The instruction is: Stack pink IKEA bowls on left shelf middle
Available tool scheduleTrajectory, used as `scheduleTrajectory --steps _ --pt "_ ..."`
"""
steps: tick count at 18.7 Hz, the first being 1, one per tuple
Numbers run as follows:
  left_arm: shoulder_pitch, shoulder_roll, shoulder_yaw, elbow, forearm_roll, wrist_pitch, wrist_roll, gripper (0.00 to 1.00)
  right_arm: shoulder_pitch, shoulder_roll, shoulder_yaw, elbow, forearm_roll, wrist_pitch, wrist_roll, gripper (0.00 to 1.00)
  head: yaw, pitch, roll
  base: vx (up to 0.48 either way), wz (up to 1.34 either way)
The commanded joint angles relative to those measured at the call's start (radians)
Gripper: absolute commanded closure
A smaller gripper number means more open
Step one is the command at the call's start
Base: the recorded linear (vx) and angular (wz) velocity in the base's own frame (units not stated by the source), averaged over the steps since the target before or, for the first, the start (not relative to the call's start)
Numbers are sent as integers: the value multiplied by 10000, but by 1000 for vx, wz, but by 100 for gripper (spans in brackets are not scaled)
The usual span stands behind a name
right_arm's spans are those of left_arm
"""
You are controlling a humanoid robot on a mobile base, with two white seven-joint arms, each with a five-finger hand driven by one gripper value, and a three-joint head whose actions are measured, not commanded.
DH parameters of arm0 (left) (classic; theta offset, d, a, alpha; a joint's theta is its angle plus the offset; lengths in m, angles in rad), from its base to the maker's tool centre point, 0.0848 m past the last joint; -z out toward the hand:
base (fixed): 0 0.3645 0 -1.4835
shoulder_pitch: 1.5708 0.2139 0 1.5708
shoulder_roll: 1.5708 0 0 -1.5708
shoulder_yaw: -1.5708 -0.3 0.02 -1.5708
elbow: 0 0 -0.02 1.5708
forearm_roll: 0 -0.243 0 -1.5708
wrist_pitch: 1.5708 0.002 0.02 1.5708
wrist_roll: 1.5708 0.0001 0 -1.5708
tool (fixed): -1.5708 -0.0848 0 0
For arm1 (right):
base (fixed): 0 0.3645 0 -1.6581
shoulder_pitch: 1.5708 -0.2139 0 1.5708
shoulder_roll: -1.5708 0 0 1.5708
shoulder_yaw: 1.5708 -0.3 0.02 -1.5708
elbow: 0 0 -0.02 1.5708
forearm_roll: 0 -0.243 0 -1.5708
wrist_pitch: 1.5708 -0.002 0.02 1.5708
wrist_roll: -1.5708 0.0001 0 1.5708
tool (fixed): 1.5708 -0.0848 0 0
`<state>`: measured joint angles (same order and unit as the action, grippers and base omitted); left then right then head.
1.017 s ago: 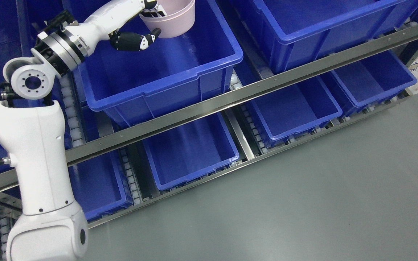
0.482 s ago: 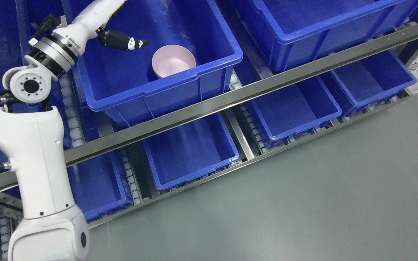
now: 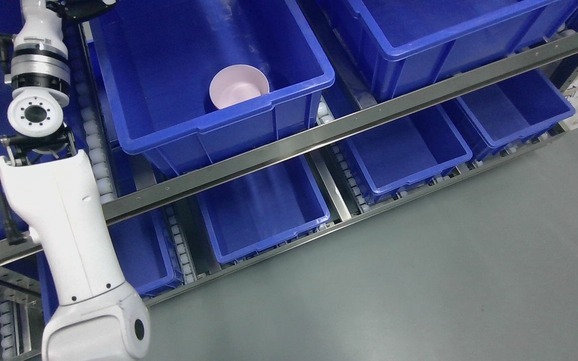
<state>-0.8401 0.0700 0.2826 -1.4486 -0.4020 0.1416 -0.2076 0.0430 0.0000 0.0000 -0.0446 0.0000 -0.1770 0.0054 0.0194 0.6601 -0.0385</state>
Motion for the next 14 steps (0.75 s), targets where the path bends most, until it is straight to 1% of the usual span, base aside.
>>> scheduleTrajectory --steps 1,5,14 --pt "424 -525 795 -608 1227 378 297 0 0 -175 -108 1 77 6 -8 0 0 0 0 0 0" --pt "516 -525 749 -609 1672 440 297 0 0 -175 -108 1 77 6 -8 0 0 0 0 0 0" --pt "562 -525 334 -609 1688 440 297 0 0 -175 -108 1 77 6 -8 0 0 0 0 0 0"
